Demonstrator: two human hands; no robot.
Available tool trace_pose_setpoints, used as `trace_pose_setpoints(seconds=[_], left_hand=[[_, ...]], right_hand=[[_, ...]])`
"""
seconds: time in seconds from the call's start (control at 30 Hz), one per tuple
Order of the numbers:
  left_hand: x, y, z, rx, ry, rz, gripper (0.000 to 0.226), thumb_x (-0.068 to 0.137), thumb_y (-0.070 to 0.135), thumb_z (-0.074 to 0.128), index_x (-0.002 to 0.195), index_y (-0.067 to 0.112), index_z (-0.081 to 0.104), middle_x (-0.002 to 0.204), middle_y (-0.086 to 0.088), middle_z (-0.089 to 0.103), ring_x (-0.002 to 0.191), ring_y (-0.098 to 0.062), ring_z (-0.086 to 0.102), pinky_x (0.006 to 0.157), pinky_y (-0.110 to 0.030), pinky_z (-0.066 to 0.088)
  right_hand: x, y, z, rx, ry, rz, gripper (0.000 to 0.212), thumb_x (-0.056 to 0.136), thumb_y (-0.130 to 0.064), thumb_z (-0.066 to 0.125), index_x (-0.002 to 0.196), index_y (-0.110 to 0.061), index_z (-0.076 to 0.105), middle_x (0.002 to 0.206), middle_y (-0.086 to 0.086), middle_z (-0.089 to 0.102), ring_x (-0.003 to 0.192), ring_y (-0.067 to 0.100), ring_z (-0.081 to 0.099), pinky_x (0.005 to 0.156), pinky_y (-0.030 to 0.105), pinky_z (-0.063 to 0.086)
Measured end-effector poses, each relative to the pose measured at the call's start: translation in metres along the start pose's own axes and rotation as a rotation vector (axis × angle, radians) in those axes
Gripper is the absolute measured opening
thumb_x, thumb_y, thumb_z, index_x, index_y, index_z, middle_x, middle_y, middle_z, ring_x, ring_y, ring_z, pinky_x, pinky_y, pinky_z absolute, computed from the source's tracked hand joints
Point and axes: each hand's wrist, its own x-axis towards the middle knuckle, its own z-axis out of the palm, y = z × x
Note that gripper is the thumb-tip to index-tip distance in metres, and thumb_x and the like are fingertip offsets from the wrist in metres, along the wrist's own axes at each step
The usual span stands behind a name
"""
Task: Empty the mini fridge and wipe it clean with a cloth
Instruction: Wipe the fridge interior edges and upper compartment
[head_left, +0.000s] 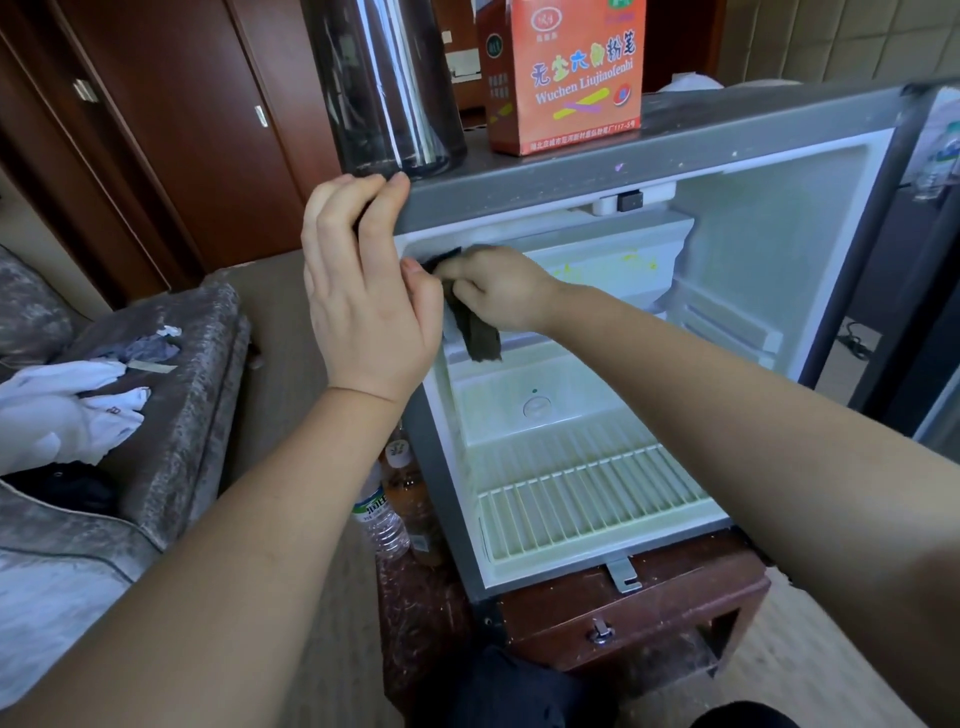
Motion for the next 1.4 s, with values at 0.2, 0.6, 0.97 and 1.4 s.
trace_pose_setpoints(seconds=[0.2,0.6,0.97,1.4], left_hand=[[0.000,0.000,-0.001,0.019,-0.011,-0.013,0.051,0.074,-0.005,0.050,0.125,-0.006,0.053,0.125,-0.009,0.038,0.120,-0.036,0.042,0.112,-0.032,0.028],[-0.002,0.001,-0.001,0.043,-0.017,-0.017,0.052,0.074,-0.006,0.051,0.125,-0.005,0.053,0.122,-0.019,0.049,0.120,-0.038,0.044,0.110,-0.035,0.030],[0.000,0.000,-0.001,0.014,-0.008,0.007,0.051,0.072,-0.007,0.051,0.123,-0.007,0.054,0.124,-0.012,0.043,0.118,-0.037,0.044,0.110,-0.036,0.032],[0.000,0.004,-0.002,0.012,-0.014,-0.029,0.049,0.072,-0.008,0.052,0.121,-0.009,0.056,0.118,-0.027,0.055,0.116,-0.042,0.048,0.108,-0.040,0.035]], right_hand=[[-0.067,0.027,0.010,-0.001,-0.128,0.231,0.035,0.091,-0.002,0.037,0.118,-0.011,0.058,0.106,0.013,0.065,0.096,0.031,0.057,0.074,0.033,0.042],[-0.077,0.051,0.021,0.116,0.162,0.565,0.028,0.091,-0.011,0.053,0.119,-0.008,0.055,0.100,0.013,0.066,0.094,0.030,0.060,0.075,0.031,0.047],[-0.021,0.065,0.013,0.114,0.798,0.583,0.030,0.093,-0.026,0.053,0.114,-0.005,0.055,0.115,0.012,0.059,0.106,0.027,0.053,0.089,0.032,0.040],[0.032,0.031,0.035,-0.278,0.198,0.307,0.041,0.097,-0.032,0.042,0.136,-0.020,0.048,0.143,0.006,0.044,0.123,0.034,0.045,0.102,0.038,0.036]])
